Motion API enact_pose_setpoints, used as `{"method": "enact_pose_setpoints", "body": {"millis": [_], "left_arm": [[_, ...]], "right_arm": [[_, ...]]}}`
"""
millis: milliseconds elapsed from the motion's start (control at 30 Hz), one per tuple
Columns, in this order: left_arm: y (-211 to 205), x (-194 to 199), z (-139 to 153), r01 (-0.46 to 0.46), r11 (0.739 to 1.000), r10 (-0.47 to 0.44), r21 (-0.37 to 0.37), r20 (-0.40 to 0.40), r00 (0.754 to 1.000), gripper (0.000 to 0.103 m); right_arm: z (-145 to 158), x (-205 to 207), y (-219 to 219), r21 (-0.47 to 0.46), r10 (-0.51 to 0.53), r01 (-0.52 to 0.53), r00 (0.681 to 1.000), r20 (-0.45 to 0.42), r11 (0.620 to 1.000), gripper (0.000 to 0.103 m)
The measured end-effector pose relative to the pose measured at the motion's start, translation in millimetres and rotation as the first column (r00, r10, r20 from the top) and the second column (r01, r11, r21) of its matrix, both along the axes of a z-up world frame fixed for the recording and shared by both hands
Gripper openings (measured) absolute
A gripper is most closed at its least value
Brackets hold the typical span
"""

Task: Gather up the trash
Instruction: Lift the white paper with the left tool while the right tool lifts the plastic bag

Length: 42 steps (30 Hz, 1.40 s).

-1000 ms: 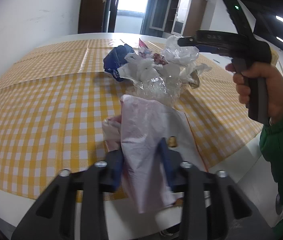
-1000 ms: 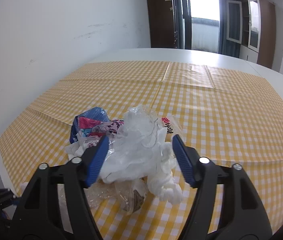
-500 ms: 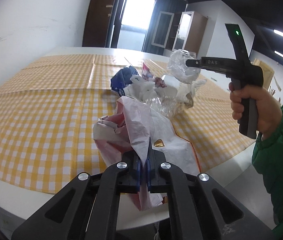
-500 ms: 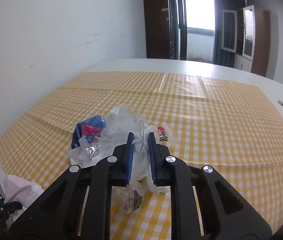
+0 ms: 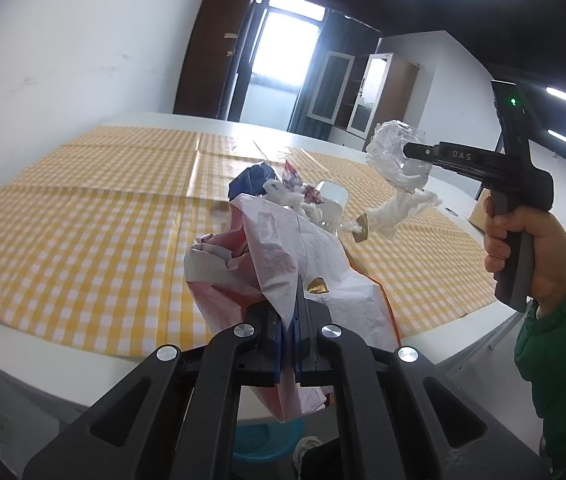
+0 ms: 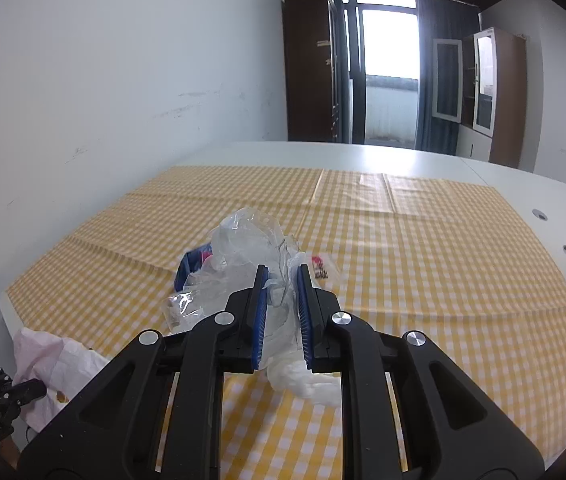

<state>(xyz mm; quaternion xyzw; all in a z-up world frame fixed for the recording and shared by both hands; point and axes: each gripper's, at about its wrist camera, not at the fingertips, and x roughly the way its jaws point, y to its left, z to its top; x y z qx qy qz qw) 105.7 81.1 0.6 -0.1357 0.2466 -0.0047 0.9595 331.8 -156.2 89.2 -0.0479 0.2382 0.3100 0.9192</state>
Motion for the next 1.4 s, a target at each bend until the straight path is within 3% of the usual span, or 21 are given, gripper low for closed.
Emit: {"method": "enact_pose_setpoints", "body": {"millis": [600, 733, 933, 1267, 1400], "left_arm": [[-5, 5, -16, 0.035, 0.998, -0.037, -0.045, -0.047, 0.998, 0.004], [-4, 6, -18, 0.032, 0.998, -0.035, -0.048, -0.053, 0.998, 0.004], [-4, 7, -20, 0.032, 0.998, -0.036, -0.055, -0.064, 0.997, 0.004], [-12, 7, -23, 0.035, 0.998, -0.038, -0.044, -0.073, 0.997, 0.004], [-15, 2, -18, 0.035, 0.999, -0.037, -0.033, -0.060, 0.998, 0.004]], "right_arm": [[-48, 10, -25, -0.031, -0.017, 0.013, 0.991, -0.135, 0.999, 0.023], [-50, 10, -31, -0.027, -0.015, 0.012, 0.991, -0.133, 1.000, 0.034], [-61, 1, -42, -0.043, 0.002, -0.008, 0.990, -0.139, 0.999, 0.043], [-87, -12, -49, -0.072, 0.032, -0.045, 0.984, -0.175, 0.996, 0.042], [-89, -22, -46, -0.088, 0.062, -0.078, 0.983, -0.170, 0.993, 0.022]]}}
